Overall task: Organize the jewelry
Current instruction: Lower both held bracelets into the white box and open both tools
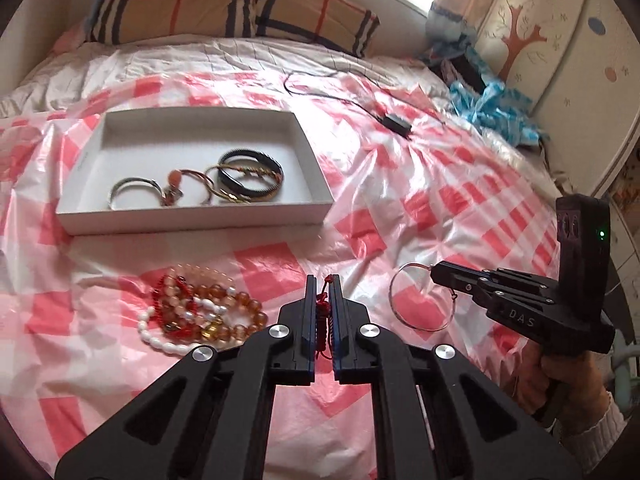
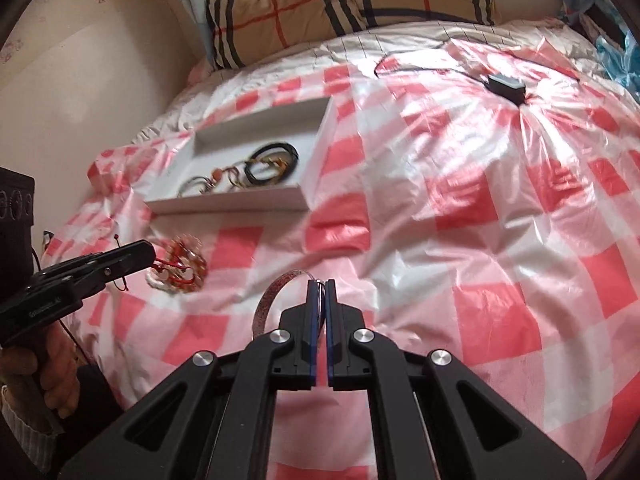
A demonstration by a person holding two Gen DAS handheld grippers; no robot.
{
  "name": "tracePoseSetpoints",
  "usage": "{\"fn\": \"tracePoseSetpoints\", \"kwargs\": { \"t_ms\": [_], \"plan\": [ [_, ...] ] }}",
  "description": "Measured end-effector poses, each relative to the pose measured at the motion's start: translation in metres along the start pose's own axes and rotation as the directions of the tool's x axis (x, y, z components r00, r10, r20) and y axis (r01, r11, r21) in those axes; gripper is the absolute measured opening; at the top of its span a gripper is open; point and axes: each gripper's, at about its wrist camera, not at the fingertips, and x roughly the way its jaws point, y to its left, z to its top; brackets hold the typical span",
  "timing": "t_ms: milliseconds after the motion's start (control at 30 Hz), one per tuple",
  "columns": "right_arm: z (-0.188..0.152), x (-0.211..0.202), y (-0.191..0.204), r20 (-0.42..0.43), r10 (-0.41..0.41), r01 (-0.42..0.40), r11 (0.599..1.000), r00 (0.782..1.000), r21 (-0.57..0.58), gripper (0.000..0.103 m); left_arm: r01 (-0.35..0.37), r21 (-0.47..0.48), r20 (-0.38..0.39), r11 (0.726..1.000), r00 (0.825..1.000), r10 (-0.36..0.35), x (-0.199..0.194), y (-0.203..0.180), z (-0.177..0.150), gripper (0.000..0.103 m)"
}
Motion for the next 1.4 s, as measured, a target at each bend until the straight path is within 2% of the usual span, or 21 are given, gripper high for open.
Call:
{"fn": "tracePoseSetpoints", "kwargs": {
  "t_ms": [200,467,700,833,933,1000,1033,1067,1200,1267,1300,1333,1367,1400],
  "plan": [
    [0.026,-0.002,0.027,0.04,0.038,-0.036,0.999,0.998,-0.034,0.004,-0.008,-0.052,0.046,0.999,0.999,0.01,-0.014,0.029,0.014,0.005],
    [0.066,0.015,0.061,0.092,0.073,-0.067,0.995,0.993,-0.072,0.004,-0.02,-0.101,0.095,0.995,0.995,0.03,-0.016,0.061,0.035,0.005],
    [0.093,0.036,0.083,0.13,0.079,-0.066,0.993,0.988,-0.097,0.004,-0.054,-0.093,0.133,0.994,0.989,0.066,-0.01,0.072,0.056,0.005],
    [0.113,0.056,0.087,0.141,0.073,-0.06,0.994,0.987,-0.094,0.004,-0.106,-0.063,0.153,0.992,0.982,0.114,0.0,0.071,0.072,0.005],
    [0.128,0.082,0.087,0.122,0.034,-0.023,0.996,0.992,-0.091,0.004,-0.19,-0.049,0.168,0.981,0.966,0.196,0.012,0.073,0.083,0.006],
    [0.133,0.099,0.084,0.093,0.008,-0.002,0.998,0.996,-0.067,0.01,-0.241,-0.057,0.157,0.969,0.956,0.247,0.025,0.08,0.088,0.006],
    [0.133,0.105,0.083,0.083,0.005,0.0,0.998,0.997,-0.059,0.022,-0.264,-0.067,0.148,0.962,0.951,0.271,0.03,0.084,0.089,0.006],
    [0.131,0.109,0.084,0.081,0.001,0.004,0.998,0.997,-0.061,0.029,-0.281,-0.076,0.134,0.957,0.948,0.289,0.037,0.088,0.09,0.006],
    [0.118,0.118,0.089,0.06,-0.014,0.02,0.994,0.998,-0.103,0.029,-0.329,-0.086,0.08,0.94,0.938,0.336,0.056,0.105,0.086,0.007],
    [0.112,0.129,0.087,0.028,-0.025,0.028,0.994,0.999,-0.108,0.029,-0.356,-0.082,0.046,0.931,0.932,0.36,0.065,0.112,0.082,0.014],
    [0.109,0.136,0.085,0.01,-0.035,0.035,0.994,0.999,-0.106,0.029,-0.365,-0.084,0.031,0.927,0.929,0.369,0.068,0.115,0.081,0.027],
    [0.107,0.141,0.083,-0.004,-0.039,0.038,0.994,0.999,-0.103,0.029,-0.373,-0.09,0.008,0.923,0.927,0.375,0.072,0.119,0.078,0.036],
    [0.104,0.146,0.081,-0.021,-0.043,0.041,0.994,0.999,-0.102,0.029,-0.379,-0.091,-0.011,0.921,0.925,0.38,0.075,0.121,0.076,0.051],
    [0.102,0.149,0.08,-0.029,-0.05,0.047,0.993,0.998,-0.105,0.03,-0.386,-0.089,-0.034,0.918,0.923,0.384,0.079,0.124,0.074,0.054]
  ]
}}
